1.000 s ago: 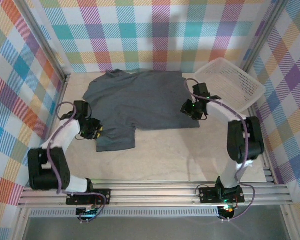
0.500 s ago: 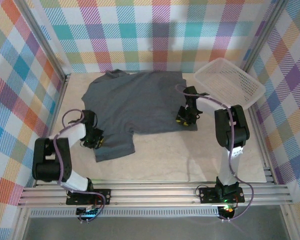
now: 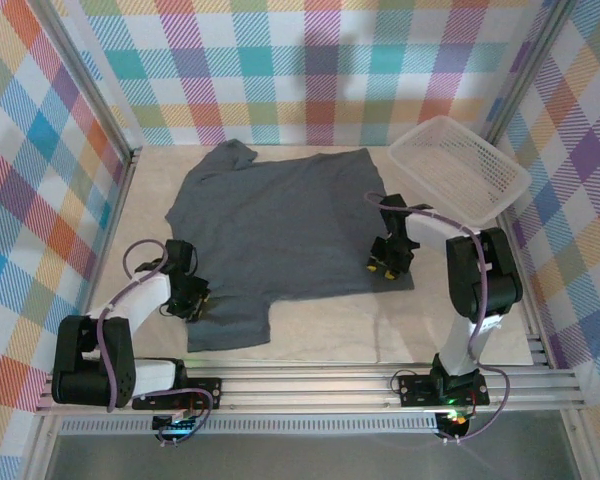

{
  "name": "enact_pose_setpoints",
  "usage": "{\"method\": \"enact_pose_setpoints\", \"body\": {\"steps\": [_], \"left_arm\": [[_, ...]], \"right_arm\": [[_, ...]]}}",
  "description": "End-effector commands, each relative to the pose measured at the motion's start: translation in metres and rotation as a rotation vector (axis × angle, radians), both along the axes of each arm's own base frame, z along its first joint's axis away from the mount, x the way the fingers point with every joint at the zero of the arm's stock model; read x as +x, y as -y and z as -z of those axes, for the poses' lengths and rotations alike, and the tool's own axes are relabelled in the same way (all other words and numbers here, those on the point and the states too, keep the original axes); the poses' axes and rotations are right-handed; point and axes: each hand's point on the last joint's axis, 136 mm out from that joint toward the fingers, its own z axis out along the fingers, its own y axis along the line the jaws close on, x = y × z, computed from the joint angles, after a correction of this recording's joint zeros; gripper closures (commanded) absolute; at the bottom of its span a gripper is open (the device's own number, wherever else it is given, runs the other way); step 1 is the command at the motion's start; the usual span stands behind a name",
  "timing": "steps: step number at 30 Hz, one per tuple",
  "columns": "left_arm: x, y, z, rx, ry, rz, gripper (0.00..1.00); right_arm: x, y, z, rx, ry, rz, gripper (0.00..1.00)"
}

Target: Fold and stack the t-shirts

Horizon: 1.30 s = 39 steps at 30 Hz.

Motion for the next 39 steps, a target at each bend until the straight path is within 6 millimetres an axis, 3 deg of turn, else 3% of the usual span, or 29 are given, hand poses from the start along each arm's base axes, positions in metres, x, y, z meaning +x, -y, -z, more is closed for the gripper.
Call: {"method": "enact_pose_setpoints", "body": {"steps": [1, 5, 9, 12, 17, 21, 26, 28, 33, 36, 39], "left_arm": [[-0.033, -0.010, -0.020, 0.117, -0.111, 0.050, 0.54], [-0.067, -0.013, -0.044, 0.182, -0.142, 0.064, 0.51], [-0.105, -0.007, -0.039, 0.151, -0.195, 0.088, 0.53], [-0.119, -0.005, -0.033, 0.135, -0.209, 0.107, 0.55], [-0.109, 0.002, -0.022, 0.117, -0.181, 0.152, 0.58], [-0.102, 0.006, -0.004, 0.120, -0.219, 0.187, 0.55], [-0.092, 0.013, 0.019, 0.093, -0.206, 0.196, 0.53], [-0.094, 0.012, 0.027, 0.100, -0.221, 0.189, 0.58], [-0.090, 0.009, 0.034, 0.124, -0.204, 0.187, 0.83], [-0.090, 0.005, 0.023, 0.144, -0.194, 0.186, 0.98], [-0.093, 0.001, 0.000, 0.160, -0.173, 0.172, 1.00]], "right_arm": [[0.004, 0.001, -0.011, 0.012, 0.050, -0.016, 0.57], [0.019, -0.004, -0.045, 0.033, 0.138, -0.069, 0.53], [0.015, -0.009, -0.071, 0.071, 0.171, -0.084, 0.52], [0.000, -0.017, -0.078, 0.125, 0.159, -0.079, 0.52], [-0.024, -0.025, -0.080, 0.174, 0.145, -0.065, 0.52], [-0.038, -0.023, -0.074, 0.181, 0.121, -0.054, 0.52], [-0.046, -0.019, -0.073, 0.175, 0.113, -0.055, 0.51], [-0.048, -0.018, -0.073, 0.173, 0.114, -0.050, 0.51], [-0.052, -0.014, -0.070, 0.164, 0.115, -0.029, 0.51], [-0.056, -0.002, -0.064, 0.101, 0.112, -0.001, 0.52], [-0.060, 0.023, -0.059, 0.017, 0.104, 0.091, 0.53]]}}
